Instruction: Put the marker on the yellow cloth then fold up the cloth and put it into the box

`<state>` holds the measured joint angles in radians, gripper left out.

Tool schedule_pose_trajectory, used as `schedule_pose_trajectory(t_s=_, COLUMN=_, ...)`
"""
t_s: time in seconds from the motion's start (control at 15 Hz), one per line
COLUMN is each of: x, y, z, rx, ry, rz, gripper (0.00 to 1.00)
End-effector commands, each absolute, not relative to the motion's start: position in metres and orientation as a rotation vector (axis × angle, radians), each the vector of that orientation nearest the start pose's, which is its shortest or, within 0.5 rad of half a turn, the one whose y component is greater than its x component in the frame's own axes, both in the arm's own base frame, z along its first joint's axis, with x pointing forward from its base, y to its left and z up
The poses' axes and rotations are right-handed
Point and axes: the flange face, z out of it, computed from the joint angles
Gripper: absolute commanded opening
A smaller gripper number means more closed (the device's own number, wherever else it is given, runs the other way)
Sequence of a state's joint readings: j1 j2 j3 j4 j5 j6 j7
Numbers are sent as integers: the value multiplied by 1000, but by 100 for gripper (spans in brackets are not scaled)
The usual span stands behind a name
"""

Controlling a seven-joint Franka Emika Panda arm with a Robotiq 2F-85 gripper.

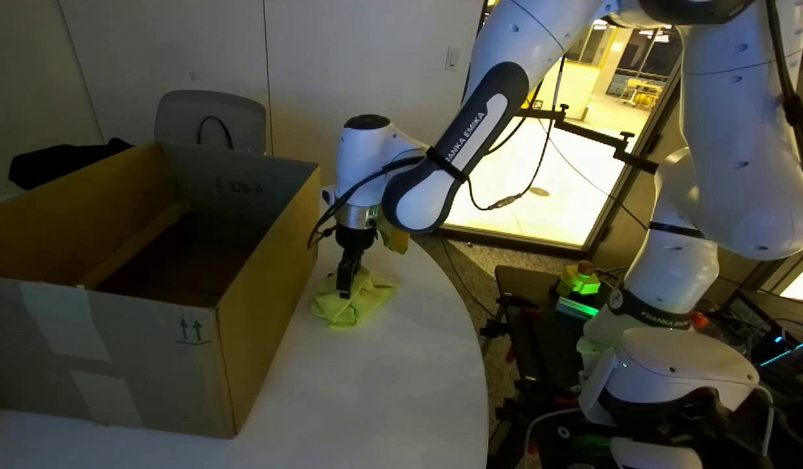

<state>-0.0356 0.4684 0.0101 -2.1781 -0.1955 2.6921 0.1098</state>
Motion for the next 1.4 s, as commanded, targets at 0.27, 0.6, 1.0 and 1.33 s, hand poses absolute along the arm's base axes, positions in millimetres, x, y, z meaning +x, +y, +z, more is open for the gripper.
schedule_pose_trajectory(t_s=0.27, x=560, y=-11, z=142, rx=-3162, ry=-28, rz=37, gripper=100)
schedule_pose_trajectory(t_s=0.6, x=549, y=-7, z=107, rx=-3125, ry=-84, rz=128, gripper=100)
schedule_pose_trajectory(t_s=1.0, x=549, y=-9, z=93, rx=-3133, ry=-57, rz=159, gripper=100)
schedule_pose_trajectory(t_s=1.33, x=555, y=-18, z=101, rx=-3103, ry=48, rz=119, gripper=100)
